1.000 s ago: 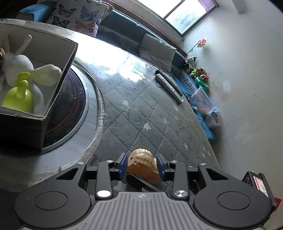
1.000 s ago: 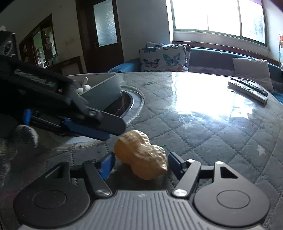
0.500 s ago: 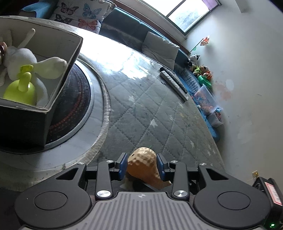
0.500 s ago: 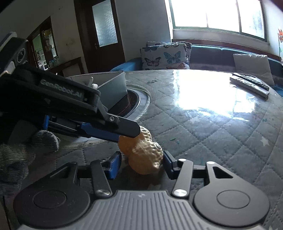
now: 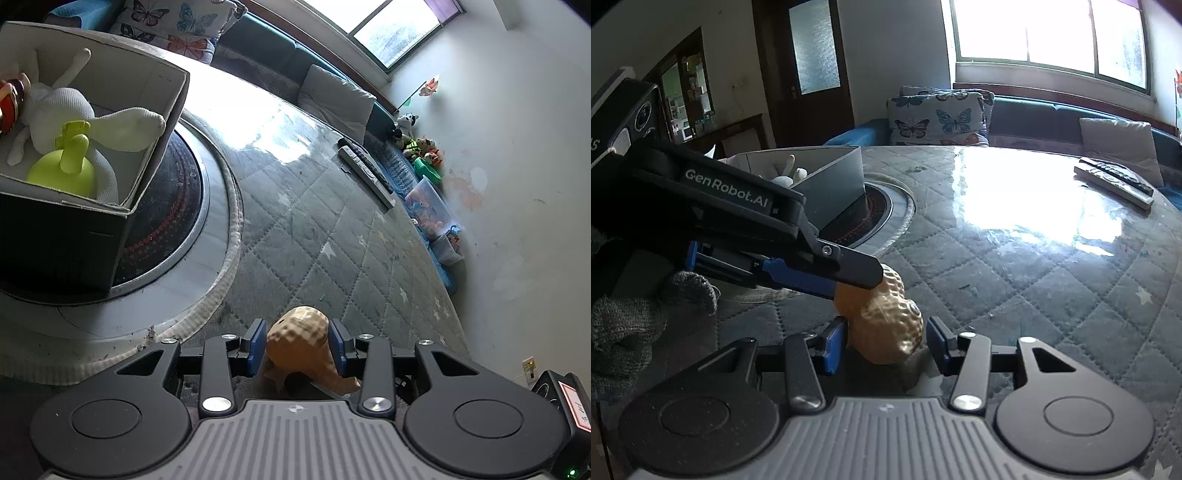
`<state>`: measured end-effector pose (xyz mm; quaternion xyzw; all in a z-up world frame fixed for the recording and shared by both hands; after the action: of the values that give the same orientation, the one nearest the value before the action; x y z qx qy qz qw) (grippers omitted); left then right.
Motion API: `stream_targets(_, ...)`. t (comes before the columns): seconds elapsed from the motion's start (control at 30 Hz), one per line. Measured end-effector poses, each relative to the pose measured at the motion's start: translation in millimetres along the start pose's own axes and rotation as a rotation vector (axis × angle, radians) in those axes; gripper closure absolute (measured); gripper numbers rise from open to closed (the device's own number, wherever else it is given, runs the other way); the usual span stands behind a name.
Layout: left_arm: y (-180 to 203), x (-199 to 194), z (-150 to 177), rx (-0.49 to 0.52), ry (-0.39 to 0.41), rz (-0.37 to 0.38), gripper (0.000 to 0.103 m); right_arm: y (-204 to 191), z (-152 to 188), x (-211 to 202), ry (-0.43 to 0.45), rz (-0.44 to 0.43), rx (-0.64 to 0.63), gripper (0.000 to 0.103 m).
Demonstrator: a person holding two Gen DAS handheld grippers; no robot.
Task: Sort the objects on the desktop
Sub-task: 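Lift the peanut toy and carry it toward the box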
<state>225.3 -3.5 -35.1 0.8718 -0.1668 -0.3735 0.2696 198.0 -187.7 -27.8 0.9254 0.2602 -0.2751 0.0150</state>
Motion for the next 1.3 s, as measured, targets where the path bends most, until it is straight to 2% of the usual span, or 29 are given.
stream_targets(0.4, 13.2, -6.7, 7.0, 0.079, 0.009, -0.069, 0.063, -3.3, 3.7, -2.1, 0.002, -0.006, 0.033, 0.061)
stream_targets(0.73, 9.0, -16.6, 14.3, 0.067, 0.012, -0.060, 0.063, -10.7, 8.6, -8.7, 0.000, -0.002, 0.045, 0.061)
stream_targets(0.9, 11.9, -26.8, 20.5, 0.103, 0.011, -0.079, 0.064, -18.9, 12.9, -13.8, -0.005, -0.008, 0.046, 0.061)
stream_targets(1.3, 2.1, -54.3, 35.5, 0.110, 0.040, -0.105, 0.064, -45.5, 18.6, -19.3, -0.013, -0.022, 0.020, 0.061)
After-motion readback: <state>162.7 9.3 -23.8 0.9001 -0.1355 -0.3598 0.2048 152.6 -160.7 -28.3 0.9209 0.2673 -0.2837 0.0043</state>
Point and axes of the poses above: each gripper's, at about its wrist camera, not at the fingertips, and x roughly the way its jaws point, y to its right, z to its underside, the point moved 2 cm from there along x, roughly the way its jaws point, and after that the axes turned 7 degrees about y, right-handed, at the moved point
